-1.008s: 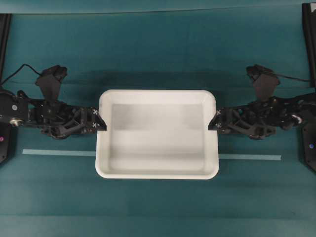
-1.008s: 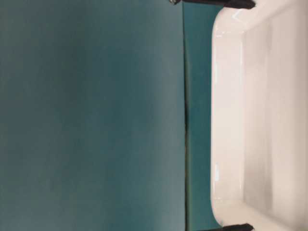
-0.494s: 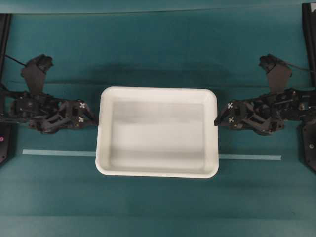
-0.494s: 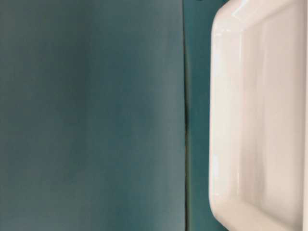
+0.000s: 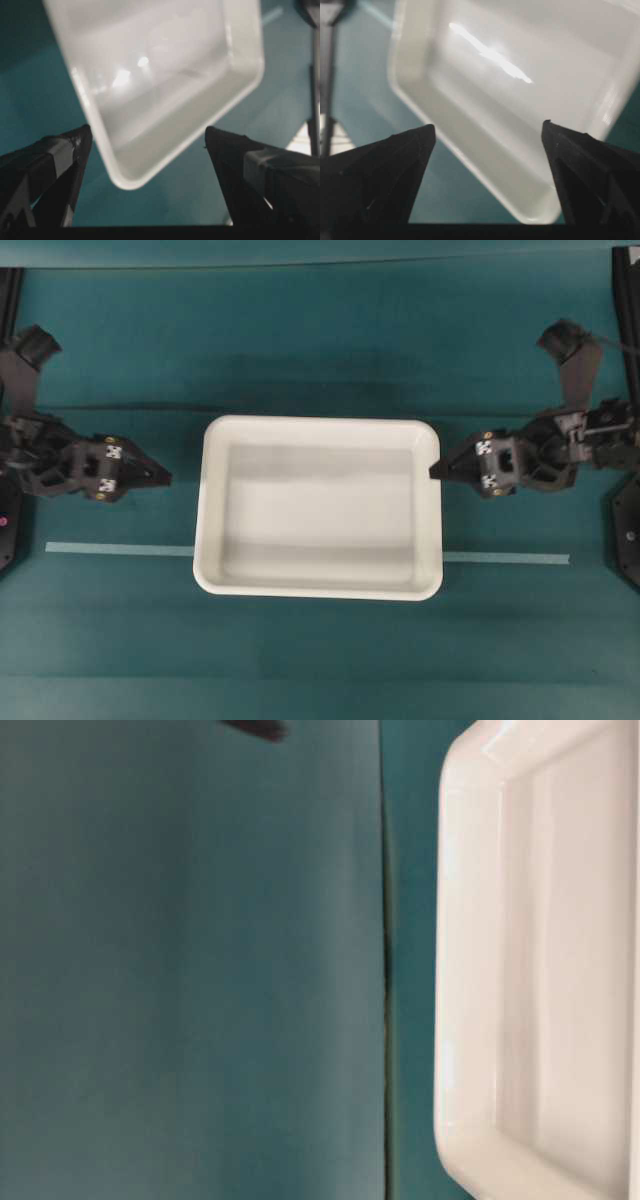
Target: Lift the white case with both hands.
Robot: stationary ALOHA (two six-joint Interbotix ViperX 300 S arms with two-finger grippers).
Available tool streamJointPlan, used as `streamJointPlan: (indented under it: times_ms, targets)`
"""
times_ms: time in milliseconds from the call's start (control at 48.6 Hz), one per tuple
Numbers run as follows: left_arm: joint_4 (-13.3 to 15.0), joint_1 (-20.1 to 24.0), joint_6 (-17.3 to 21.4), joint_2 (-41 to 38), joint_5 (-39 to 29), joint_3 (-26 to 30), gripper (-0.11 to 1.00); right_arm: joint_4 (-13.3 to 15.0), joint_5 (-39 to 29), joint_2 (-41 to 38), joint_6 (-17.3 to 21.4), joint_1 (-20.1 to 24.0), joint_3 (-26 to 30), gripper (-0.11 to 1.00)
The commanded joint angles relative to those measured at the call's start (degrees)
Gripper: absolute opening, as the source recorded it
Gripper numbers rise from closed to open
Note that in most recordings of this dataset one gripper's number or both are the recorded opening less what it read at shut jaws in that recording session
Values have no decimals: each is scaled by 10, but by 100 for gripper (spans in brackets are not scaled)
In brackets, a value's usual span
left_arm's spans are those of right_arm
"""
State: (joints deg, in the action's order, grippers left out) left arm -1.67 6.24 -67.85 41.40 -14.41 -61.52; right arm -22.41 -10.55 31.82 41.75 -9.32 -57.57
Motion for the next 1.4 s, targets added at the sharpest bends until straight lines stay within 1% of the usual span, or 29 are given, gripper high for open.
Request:
streamJointPlan:
  times_ms: [0,103,165,288,370,432,638,741,802,967,1131,1214,1337,1378]
  targets:
    - [-2,-2,27,18,2,17,97,2,3,18,-27,1,13,91]
    - [-2,-2,59,43,2,17,96,8,2,50,-66,-1,9,91]
    - [-2,-2,83,55,3,15,96,18,2,71,-97,-3,2,91]
    - [-2,-2,145,78,4,17,96,33,1,113,-156,-4,-7,91]
    - [-3,-2,188,93,5,18,96,37,1,140,-189,-6,-9,91]
    - [-2,-2,213,104,7,17,96,37,1,162,-214,-7,-11,91]
    - [-2,-2,269,140,24,18,96,38,1,221,-255,-6,-14,91]
    - [-2,-2,294,156,25,19,96,46,0,243,-275,-6,-14,91]
    - [-2,-2,315,164,25,21,96,51,-6,258,-296,-6,-12,91]
    - [-2,-2,346,182,26,24,96,52,-24,281,-341,-6,-11,91]
    - [-2,-2,379,205,25,30,96,53,-32,307,-367,-6,-3,91]
    - [-2,-3,408,222,26,35,96,52,-38,323,-385,-4,3,91]
    - [-2,-7,454,243,25,41,96,53,-58,349,-424,0,12,91]
    - [-2,-9,463,250,25,44,96,53,-67,355,-437,0,15,91]
